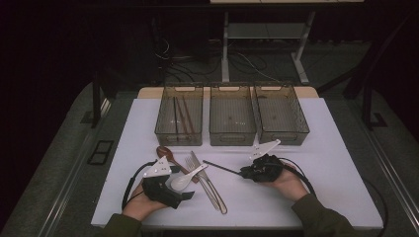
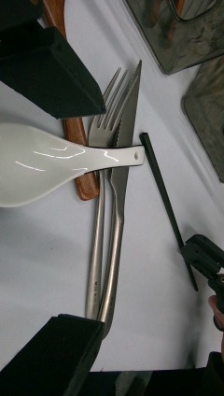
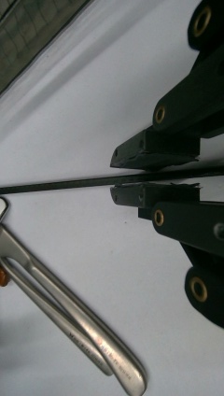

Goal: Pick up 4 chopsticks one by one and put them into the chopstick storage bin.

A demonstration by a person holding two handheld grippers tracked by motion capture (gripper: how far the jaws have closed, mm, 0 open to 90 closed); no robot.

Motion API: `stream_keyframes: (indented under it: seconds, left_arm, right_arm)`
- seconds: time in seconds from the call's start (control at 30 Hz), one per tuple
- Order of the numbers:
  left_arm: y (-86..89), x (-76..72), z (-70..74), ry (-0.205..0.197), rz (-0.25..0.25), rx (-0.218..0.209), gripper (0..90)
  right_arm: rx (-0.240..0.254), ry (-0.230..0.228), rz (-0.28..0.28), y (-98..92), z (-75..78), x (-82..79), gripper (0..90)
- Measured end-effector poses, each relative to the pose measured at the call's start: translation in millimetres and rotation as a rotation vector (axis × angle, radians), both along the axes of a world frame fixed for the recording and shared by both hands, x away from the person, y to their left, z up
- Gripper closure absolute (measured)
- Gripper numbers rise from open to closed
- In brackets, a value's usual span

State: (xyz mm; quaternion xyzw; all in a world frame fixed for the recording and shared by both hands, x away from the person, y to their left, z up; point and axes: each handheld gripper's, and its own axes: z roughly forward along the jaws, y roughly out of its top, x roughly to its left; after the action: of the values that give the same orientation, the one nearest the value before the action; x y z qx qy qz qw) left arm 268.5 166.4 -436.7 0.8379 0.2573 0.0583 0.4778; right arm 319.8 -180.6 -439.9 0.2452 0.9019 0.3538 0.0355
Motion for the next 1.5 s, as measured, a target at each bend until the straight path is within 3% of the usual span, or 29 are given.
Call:
stream_keyframes:
  seconds: [0.73,0.9,1.5]
  left_arm:
    - [0.0,-0.4,0.2,-0.001,-0.001,0.001,0.0]
    - [0.3,-0.4,0.5,-0.003,-0.001,-0.001,0.0]
    - [0.3,-0.5,0.7,-0.002,-0.001,-0.003,0.0]
  right_arm:
    - [-0.039,-0.021,0.027,0.1,-3.5,1.6,86.3]
    - [-0.013,0.012,0.024,0.6,-2.8,1.6,86.4]
    - [0.045,-0.015,0.009,-9.8,16.9,0.9,86.4]
